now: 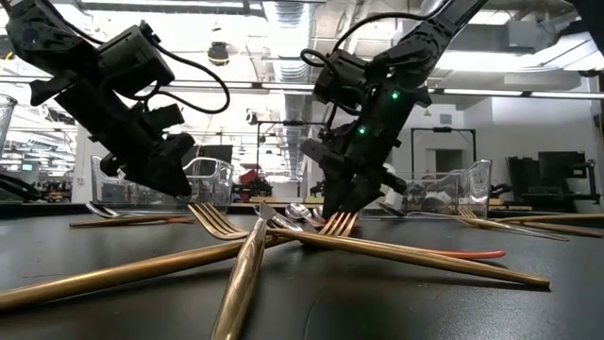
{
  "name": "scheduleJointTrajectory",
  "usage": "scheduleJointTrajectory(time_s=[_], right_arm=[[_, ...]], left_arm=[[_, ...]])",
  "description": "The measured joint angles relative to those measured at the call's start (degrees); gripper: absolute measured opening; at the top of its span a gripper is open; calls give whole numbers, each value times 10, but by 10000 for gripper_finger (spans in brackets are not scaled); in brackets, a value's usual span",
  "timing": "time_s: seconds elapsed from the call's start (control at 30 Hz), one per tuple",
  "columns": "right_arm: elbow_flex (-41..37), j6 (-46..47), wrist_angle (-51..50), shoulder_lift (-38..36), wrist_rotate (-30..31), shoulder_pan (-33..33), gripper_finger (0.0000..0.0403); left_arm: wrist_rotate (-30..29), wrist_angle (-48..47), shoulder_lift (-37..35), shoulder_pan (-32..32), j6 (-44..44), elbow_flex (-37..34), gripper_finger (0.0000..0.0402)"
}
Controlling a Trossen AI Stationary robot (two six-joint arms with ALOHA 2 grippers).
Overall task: Sort silverware by color (type)
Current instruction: Put the silver and orange spoon into the top left transparent bin
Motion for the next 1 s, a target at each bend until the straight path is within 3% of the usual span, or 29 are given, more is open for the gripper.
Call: scheduleJointTrajectory(time_s=[0.57,1.0], right_arm=[[3,-96,-25,-1,-32,16,130],[3,-154,-56,-1,-35,22,9]], left_arm=[[1,-1,0,0,1,0,162],[5,-2,0,0,1,0,162]])
